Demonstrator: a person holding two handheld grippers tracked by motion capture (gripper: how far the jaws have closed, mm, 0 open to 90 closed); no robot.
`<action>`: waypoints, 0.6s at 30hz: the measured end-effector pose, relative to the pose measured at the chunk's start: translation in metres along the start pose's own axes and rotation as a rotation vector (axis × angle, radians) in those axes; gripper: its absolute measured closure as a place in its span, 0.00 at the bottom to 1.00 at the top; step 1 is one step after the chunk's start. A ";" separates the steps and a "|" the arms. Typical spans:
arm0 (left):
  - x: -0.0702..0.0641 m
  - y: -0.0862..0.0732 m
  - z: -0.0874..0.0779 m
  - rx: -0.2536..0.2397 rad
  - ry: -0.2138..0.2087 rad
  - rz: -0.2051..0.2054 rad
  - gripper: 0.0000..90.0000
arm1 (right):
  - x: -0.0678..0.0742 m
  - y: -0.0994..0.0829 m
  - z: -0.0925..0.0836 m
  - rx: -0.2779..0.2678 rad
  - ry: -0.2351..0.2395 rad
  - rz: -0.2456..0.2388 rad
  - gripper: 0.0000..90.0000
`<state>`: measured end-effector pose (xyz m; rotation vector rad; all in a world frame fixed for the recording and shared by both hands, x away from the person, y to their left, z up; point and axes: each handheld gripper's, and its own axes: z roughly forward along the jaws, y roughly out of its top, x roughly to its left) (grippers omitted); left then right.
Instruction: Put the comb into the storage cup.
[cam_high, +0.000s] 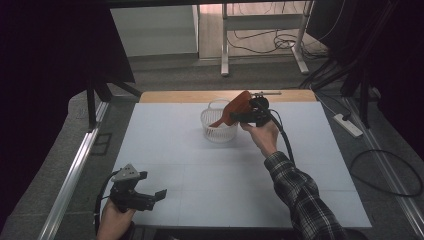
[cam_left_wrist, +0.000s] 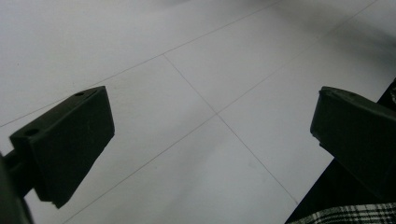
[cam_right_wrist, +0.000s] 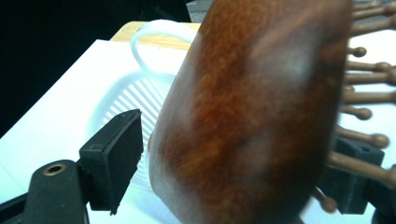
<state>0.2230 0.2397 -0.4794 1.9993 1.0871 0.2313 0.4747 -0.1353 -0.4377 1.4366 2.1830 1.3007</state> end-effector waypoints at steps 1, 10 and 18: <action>0.000 0.000 0.000 0.000 -0.001 0.000 0.00 | 0.000 0.000 0.000 0.001 0.001 -0.005 0.19; 0.000 0.000 0.000 0.001 -0.002 0.002 0.00 | 0.001 0.000 -0.004 0.035 0.020 -0.044 0.16; 0.000 0.000 0.000 -0.001 -0.006 0.001 0.00 | 0.001 0.002 -0.009 0.050 0.056 -0.048 0.15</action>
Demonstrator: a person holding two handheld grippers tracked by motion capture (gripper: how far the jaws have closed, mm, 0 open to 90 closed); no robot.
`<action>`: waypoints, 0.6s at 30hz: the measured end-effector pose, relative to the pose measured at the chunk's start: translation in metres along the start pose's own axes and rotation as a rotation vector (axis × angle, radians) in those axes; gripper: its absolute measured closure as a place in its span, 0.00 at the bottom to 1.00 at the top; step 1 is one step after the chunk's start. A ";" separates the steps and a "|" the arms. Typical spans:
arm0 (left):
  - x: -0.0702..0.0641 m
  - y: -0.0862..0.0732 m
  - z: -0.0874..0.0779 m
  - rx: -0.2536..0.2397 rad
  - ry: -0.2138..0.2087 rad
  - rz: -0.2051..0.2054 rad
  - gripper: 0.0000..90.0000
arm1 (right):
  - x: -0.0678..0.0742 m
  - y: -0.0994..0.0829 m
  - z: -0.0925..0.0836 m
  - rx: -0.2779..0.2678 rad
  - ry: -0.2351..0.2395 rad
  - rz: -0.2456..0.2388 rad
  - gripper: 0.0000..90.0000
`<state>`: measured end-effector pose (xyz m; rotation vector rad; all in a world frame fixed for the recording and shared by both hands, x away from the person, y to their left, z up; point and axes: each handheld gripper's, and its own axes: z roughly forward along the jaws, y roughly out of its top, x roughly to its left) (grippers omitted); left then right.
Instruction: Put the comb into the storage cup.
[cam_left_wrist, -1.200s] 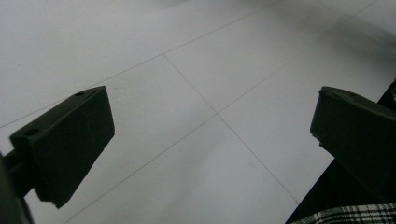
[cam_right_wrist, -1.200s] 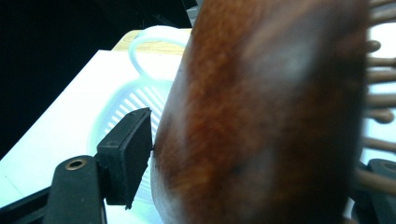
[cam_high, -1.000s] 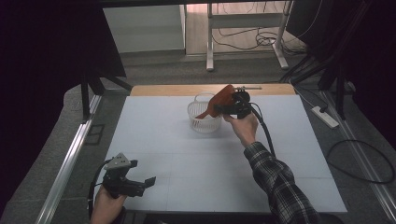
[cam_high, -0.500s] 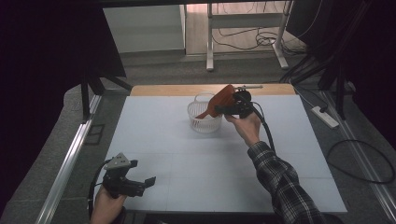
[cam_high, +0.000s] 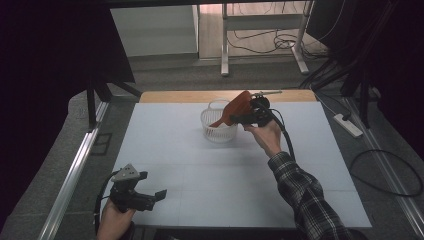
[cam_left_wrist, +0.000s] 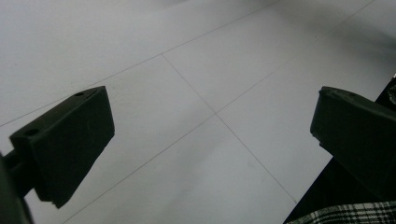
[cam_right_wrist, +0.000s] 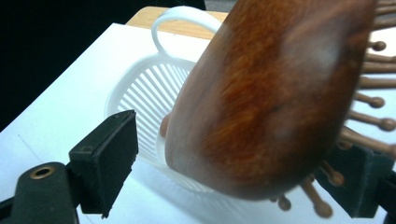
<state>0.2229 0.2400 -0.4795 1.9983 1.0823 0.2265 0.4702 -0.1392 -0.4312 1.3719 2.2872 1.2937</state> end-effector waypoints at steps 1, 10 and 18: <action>0.000 0.000 0.000 0.000 0.000 0.001 0.00 | 0.000 0.000 0.000 0.003 -0.001 -0.002 0.14; 0.000 0.000 0.000 0.001 0.002 0.000 0.00 | 0.002 -0.001 -0.005 0.023 0.004 -0.045 0.10; -0.001 0.000 0.000 0.000 0.002 0.001 0.00 | 0.007 -0.004 -0.007 0.066 -0.011 -0.120 0.08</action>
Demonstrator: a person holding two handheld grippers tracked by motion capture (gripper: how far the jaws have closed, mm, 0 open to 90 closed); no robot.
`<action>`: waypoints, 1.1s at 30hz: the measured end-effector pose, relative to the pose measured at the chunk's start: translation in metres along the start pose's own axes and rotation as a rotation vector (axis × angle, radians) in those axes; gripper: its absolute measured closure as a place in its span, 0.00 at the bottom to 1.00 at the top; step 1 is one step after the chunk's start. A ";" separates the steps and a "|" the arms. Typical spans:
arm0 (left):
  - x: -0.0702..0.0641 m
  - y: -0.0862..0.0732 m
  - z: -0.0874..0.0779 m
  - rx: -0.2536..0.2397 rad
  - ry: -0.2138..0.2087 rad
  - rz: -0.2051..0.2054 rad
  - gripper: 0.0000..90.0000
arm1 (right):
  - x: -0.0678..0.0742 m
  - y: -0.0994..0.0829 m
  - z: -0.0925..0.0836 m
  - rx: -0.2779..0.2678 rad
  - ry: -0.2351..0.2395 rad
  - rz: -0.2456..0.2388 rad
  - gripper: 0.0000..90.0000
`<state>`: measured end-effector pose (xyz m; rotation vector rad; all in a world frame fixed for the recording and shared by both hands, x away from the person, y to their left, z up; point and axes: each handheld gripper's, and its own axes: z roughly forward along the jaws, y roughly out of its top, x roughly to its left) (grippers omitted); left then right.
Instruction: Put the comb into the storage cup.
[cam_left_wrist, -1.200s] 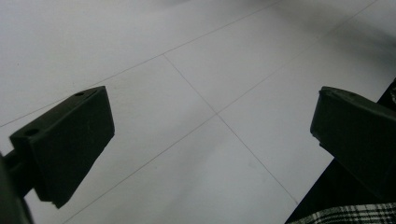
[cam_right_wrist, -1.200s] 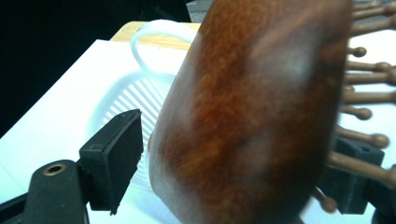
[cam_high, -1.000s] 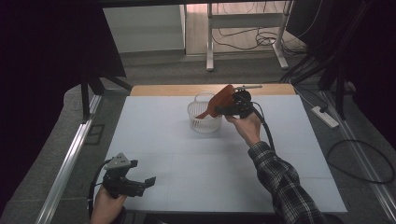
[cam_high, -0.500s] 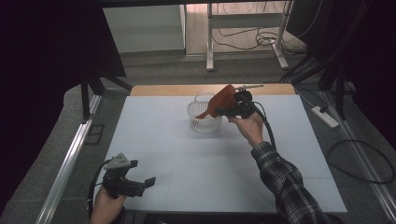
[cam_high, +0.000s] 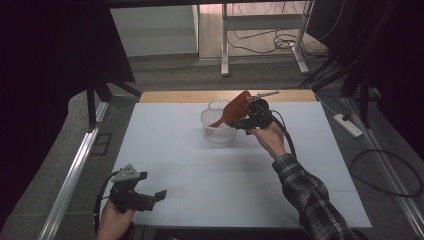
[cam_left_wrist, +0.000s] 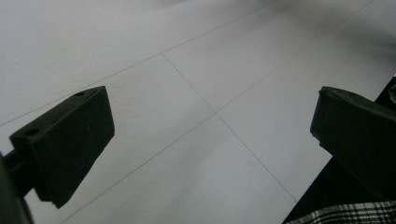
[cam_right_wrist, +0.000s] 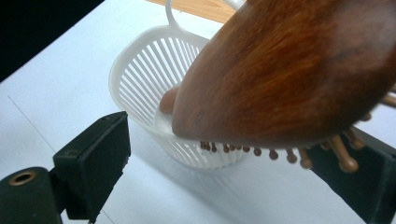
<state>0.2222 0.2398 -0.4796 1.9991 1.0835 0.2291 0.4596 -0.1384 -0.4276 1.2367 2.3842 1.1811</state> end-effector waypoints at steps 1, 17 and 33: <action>0.000 0.000 0.000 0.000 0.000 0.000 0.00 | 0.000 0.000 -0.001 0.001 -0.003 -0.007 0.08; 0.000 0.000 0.000 0.002 0.004 0.003 0.00 | 0.003 -0.006 -0.018 -0.005 -0.015 -0.064 0.03; -0.001 0.001 0.001 0.009 0.010 0.001 0.00 | 0.004 -0.020 -0.027 0.012 0.000 -0.085 0.02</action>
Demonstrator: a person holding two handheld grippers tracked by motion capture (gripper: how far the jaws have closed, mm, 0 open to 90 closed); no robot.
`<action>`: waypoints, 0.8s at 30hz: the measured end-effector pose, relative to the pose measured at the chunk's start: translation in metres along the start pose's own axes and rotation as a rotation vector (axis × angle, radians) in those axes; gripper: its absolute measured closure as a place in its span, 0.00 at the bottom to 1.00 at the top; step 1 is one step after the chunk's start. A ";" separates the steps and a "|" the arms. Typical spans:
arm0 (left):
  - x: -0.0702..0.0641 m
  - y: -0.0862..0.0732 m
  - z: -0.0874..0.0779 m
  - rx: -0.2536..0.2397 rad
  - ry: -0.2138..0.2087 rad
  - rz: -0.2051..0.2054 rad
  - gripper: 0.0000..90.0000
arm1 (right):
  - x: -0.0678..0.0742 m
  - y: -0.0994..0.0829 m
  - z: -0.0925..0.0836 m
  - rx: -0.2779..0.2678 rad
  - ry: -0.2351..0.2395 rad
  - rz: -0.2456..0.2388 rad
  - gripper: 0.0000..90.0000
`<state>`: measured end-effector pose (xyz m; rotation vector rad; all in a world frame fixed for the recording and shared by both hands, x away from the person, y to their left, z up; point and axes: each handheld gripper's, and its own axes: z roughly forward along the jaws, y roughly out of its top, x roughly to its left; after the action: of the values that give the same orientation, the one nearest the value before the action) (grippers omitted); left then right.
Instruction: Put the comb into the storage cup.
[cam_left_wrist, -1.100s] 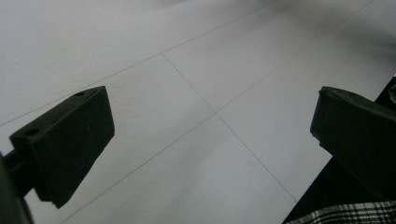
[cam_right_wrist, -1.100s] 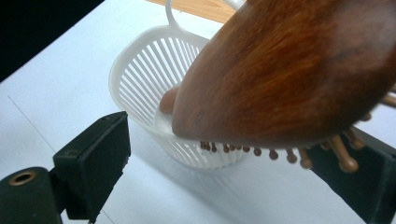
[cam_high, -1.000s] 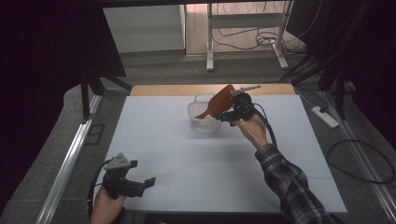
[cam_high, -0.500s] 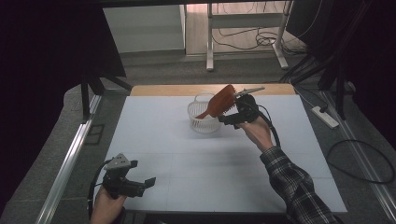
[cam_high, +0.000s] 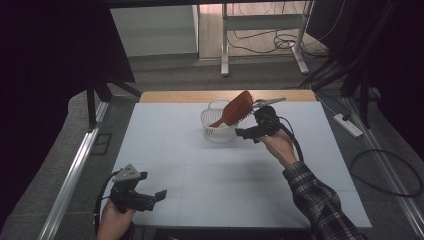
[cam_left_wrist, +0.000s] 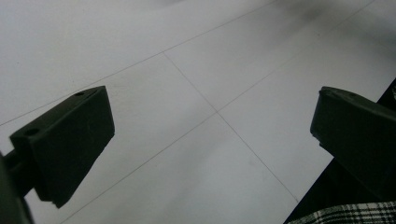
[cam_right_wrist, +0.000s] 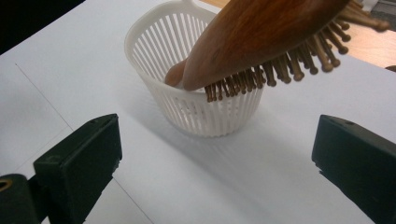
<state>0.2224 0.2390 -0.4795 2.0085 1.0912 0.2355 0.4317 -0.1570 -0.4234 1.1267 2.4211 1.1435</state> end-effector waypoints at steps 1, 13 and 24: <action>0.000 0.000 0.000 0.000 0.001 0.000 0.00 | 0.000 -0.001 -0.001 -0.001 0.002 -0.002 0.02; 0.000 0.000 0.000 0.003 0.003 0.001 0.00 | 0.007 -0.011 -0.013 0.000 -0.001 -0.029 0.00; 0.000 0.000 0.000 0.003 0.002 0.001 0.00 | 0.013 -0.019 -0.013 0.022 -0.014 -0.062 0.00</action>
<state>0.2226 0.2387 -0.4795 2.0119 1.0927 0.2364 0.4059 -0.1623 -0.4273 1.0544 2.4458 1.0894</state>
